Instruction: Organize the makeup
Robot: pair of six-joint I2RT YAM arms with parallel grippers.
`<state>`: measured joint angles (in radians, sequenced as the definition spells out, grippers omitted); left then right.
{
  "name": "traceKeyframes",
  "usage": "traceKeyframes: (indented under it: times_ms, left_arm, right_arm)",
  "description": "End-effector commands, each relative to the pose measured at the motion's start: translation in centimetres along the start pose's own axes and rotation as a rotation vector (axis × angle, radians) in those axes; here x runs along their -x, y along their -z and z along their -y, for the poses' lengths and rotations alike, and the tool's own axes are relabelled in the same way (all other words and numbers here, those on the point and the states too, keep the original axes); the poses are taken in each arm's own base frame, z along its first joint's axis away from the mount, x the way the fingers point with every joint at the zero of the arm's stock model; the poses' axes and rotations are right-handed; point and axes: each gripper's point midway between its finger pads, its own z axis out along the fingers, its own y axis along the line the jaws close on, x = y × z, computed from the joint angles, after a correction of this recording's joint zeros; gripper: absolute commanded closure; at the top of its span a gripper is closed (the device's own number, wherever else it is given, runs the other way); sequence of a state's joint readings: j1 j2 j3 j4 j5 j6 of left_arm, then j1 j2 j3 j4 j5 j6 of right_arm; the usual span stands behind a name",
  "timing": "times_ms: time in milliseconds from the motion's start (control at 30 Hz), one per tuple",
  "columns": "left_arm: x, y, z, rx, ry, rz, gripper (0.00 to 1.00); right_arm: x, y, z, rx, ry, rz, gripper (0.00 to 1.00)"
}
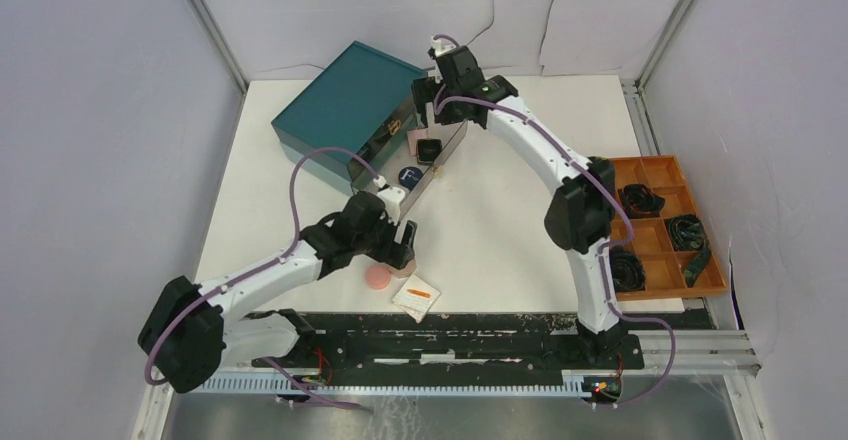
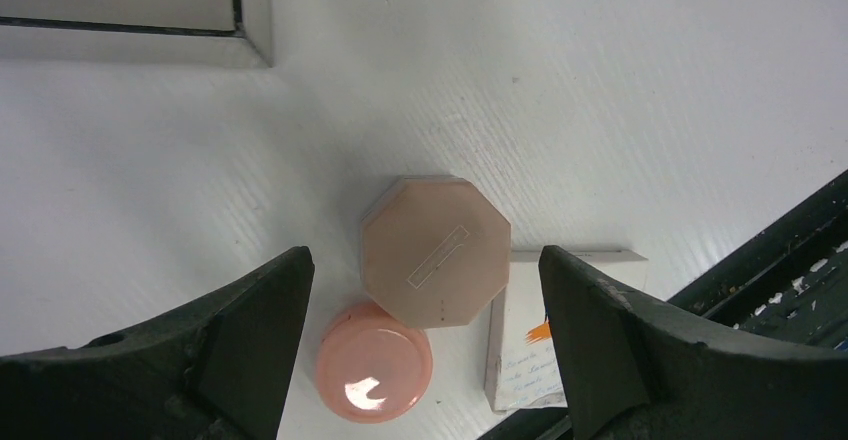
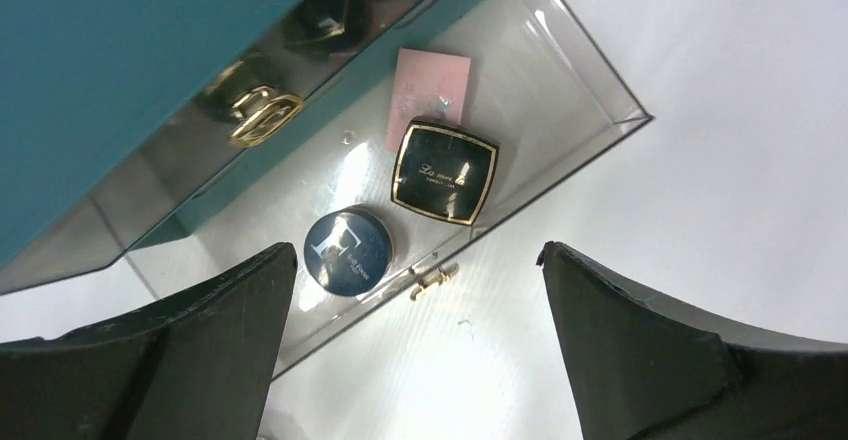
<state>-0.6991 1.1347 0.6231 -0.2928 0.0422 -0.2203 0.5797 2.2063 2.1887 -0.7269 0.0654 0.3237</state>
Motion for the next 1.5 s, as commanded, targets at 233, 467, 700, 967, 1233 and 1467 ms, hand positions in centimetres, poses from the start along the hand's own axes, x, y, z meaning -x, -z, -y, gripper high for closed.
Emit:
traceKeyframes:
  times_ms: [233, 467, 700, 967, 1233, 1467]
  left_arm:
    - [-1.5, -3.8, 1.3, -0.023, 0.029, -0.060, 0.10]
    - [-3.5, -5.1, 1.2, -0.005, 0.061, -0.144, 0.18]
    - [-3.4, -4.6, 1.0, 0.020, 0.068, -0.137, 0.53]
    - [2.9, -2.9, 1.9, 0.029, 0.042, -0.040, 0.67]
    - [15.2, 0.8, 4.2, 0.004, -0.069, 0.108, 0.66]
    - [20.8, -1.5, -0.8, 0.070, -0.041, 0.155, 0.66]
  right_arm:
    - [1.4, 5.4, 1.5, -0.027, 0.020, 0.058, 0.00]
    - [1.2, 5.7, 3.3, -0.047, -0.006, 0.048, 0.00]
    - [0.6, 5.5, 4.7, -0.069, -0.025, 0.032, 0.00]
    - [0.1, 5.4, 5.9, -0.088, -0.037, 0.018, 0.00]
    - [-0.9, 5.1, 6.5, -0.093, -0.041, -0.004, 0.00]
    - [-2.1, 5.7, 6.4, -0.082, -0.050, -0.024, 0.01]
